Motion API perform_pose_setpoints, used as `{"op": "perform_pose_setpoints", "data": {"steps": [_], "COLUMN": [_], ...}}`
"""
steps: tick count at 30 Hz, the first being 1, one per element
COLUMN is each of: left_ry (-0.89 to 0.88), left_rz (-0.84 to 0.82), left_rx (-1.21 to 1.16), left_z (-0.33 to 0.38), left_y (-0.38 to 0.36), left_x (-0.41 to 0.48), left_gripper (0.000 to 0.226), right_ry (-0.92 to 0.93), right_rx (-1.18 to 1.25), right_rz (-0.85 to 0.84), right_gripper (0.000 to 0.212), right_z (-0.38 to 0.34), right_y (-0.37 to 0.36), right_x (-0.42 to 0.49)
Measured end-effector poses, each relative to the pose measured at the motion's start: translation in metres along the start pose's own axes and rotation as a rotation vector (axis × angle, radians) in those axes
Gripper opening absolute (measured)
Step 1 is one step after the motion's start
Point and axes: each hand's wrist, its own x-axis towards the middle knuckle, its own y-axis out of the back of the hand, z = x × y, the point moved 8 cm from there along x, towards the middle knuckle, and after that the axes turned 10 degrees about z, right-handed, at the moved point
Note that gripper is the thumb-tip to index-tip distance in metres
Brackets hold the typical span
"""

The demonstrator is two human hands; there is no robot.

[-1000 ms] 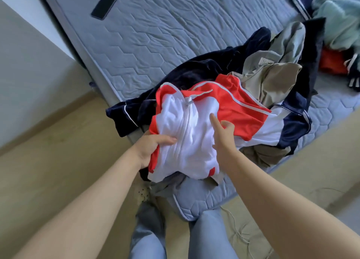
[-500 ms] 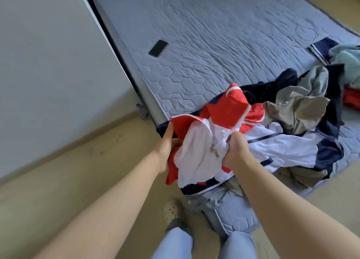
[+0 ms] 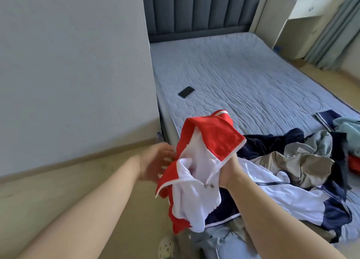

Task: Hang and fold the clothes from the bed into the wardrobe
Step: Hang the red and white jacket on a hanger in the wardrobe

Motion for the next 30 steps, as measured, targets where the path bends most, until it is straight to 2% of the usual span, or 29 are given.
{"op": "perform_pose_setpoints", "data": {"steps": [2, 3, 6, 8, 10, 15, 17, 19, 20, 22, 24, 25, 28, 30], "left_ry": [0.038, 0.027, -0.079, -0.121, -0.174, -0.609, -0.763, -0.88, -0.919, -0.948, -0.94, -0.934, -0.933, -0.939], "left_rz": [-0.001, 0.022, 0.111, 0.206, 0.328, 0.617, 0.713, 0.841, 0.9, 1.007, 1.106, 1.159, 1.279, 1.326], "left_rx": [-0.075, -0.076, -0.019, -0.072, -0.177, -0.332, -0.345, -0.272, -0.215, -0.075, 0.032, 0.069, 0.197, 0.264], "left_z": [-0.002, -0.003, -0.006, -0.008, -0.006, 0.013, 0.011, 0.005, 0.0, -0.014, -0.031, -0.04, -0.056, -0.065], "left_y": [-0.007, -0.01, -0.027, -0.03, -0.025, 0.001, 0.012, 0.027, 0.034, 0.049, 0.068, 0.08, 0.109, 0.127], "left_x": [-0.018, -0.026, -0.059, -0.077, -0.099, -0.177, -0.218, -0.255, -0.271, -0.299, -0.321, -0.332, -0.363, -0.386], "left_gripper": [0.071, 0.068, 0.039, 0.02, 0.006, 0.021, 0.026, 0.03, 0.03, 0.02, 0.012, 0.018, 0.034, 0.039], "right_ry": [-0.004, 0.003, 0.019, 0.076, 0.119, 0.078, 0.061, 0.062, 0.087, 0.275, 0.462, 0.499, 0.571, 0.623], "right_rx": [-0.083, -0.126, -0.188, -0.199, -0.216, -0.323, -0.408, -0.563, -0.663, -0.791, -0.768, -0.75, -0.965, -1.184], "right_rz": [-0.029, -0.022, -0.01, 0.016, 0.029, -0.085, -0.136, -0.072, -0.011, 0.111, 0.133, 0.057, -0.269, -0.42], "right_gripper": [0.038, 0.04, 0.041, 0.029, 0.035, 0.048, 0.039, 0.027, 0.026, 0.024, 0.008, 0.015, 0.071, 0.08], "right_z": [0.01, 0.013, 0.013, 0.006, 0.001, 0.018, 0.035, 0.054, 0.061, 0.061, 0.062, 0.073, 0.123, 0.164], "right_y": [-0.001, 0.001, 0.007, 0.014, 0.023, 0.018, 0.005, -0.001, -0.003, -0.016, -0.043, -0.065, -0.134, -0.171], "right_x": [-0.012, -0.019, -0.045, -0.059, -0.07, -0.095, -0.11, -0.115, -0.116, -0.114, -0.128, -0.135, -0.165, -0.182]}}
